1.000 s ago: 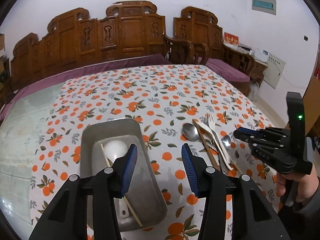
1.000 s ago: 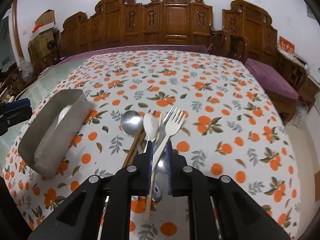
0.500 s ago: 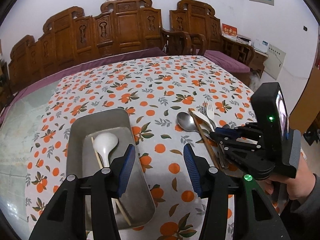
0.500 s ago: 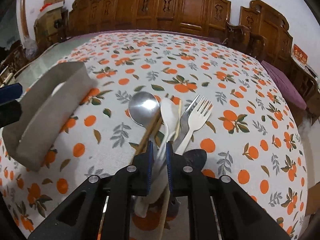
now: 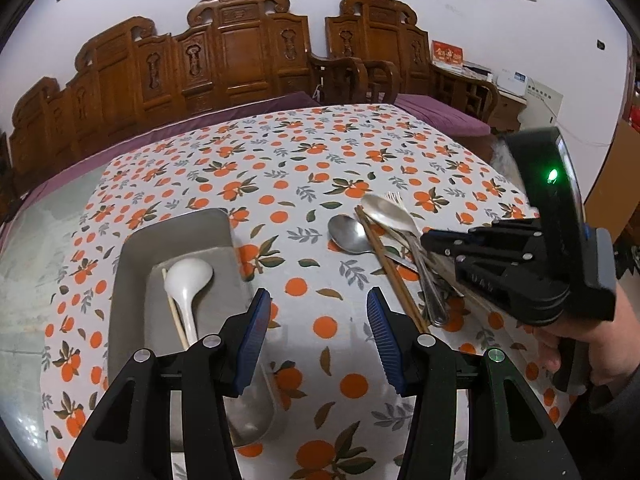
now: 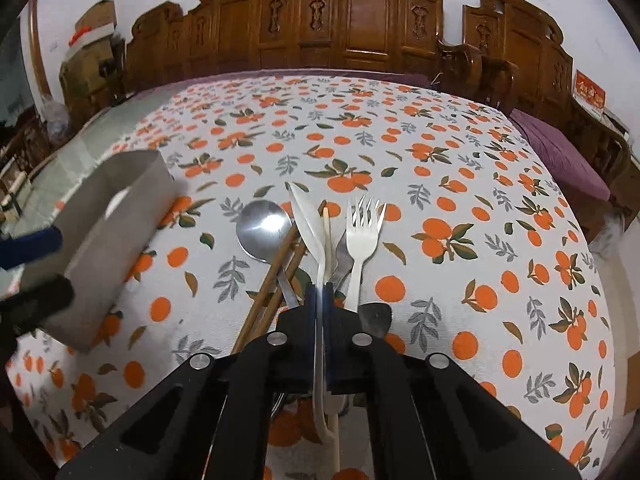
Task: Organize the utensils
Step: 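Grasp the white plastic knife from the utensil pile with the right tool, then grasp a wooden chopstick with the left tool while the right tool holds the white knife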
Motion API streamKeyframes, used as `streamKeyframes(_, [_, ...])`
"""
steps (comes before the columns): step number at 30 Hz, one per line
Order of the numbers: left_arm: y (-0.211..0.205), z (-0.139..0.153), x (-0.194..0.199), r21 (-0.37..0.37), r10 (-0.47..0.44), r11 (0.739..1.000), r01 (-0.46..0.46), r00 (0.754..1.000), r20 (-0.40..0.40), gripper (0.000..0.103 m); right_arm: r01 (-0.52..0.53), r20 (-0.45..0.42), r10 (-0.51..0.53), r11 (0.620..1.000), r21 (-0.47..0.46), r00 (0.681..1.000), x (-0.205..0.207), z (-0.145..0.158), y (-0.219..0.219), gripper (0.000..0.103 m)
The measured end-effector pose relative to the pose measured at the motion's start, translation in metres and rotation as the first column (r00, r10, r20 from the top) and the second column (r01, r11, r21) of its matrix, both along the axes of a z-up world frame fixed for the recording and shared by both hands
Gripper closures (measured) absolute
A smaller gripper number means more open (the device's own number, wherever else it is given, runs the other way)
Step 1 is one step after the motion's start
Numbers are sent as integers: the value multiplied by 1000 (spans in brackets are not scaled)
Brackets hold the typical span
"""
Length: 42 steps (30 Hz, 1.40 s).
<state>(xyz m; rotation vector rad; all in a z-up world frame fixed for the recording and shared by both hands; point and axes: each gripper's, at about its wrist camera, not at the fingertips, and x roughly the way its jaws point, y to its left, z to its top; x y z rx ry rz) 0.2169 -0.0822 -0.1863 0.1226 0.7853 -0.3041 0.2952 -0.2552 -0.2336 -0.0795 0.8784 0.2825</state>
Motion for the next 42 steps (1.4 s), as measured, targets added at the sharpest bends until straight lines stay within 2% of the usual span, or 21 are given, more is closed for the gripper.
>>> streamKeyframes(6, [-19,-6,3,8,-9,1000,9,1000,-22,55,23,31,-25,998,55,999,1,15,-21,99])
streamKeyframes(13, [-48,-26,10,7,-7,1000,8,997,-77,55,34,19,-36,994,104,999,4,19,-43,99])
streamKeyframes(22, [-79,-55,25,59,22,998,-15,992,-127,55,47,17,-51,986,158,999,3,24,-52,99])
streamKeyframes(25, [-82,-58,32,70,41,997,-32,990,-134,59,43,24,-48,985,167,999,2,27,-52,99])
streamKeyframes(29, [-73,-61,43,15,82,997,-81,982,-173,62,43,27,-49,982,182,998,2,29,-53,99])
streamKeyframes(34, [-75,-66,51,36,93,995,-88,978,-186,66,45,36,-53,980,193,998,2,32,-55,99])
streamKeyframes(40, [-81,-69,55,71,84,995,-72,979,-184,79,54,34,-62,977,206,997,3,33,-58,99])
streamKeyframes(42, [-83,-68,55,73,75,995,-63,979,-188,98,50,35,-58,977,206,998,3,33,-57,99])
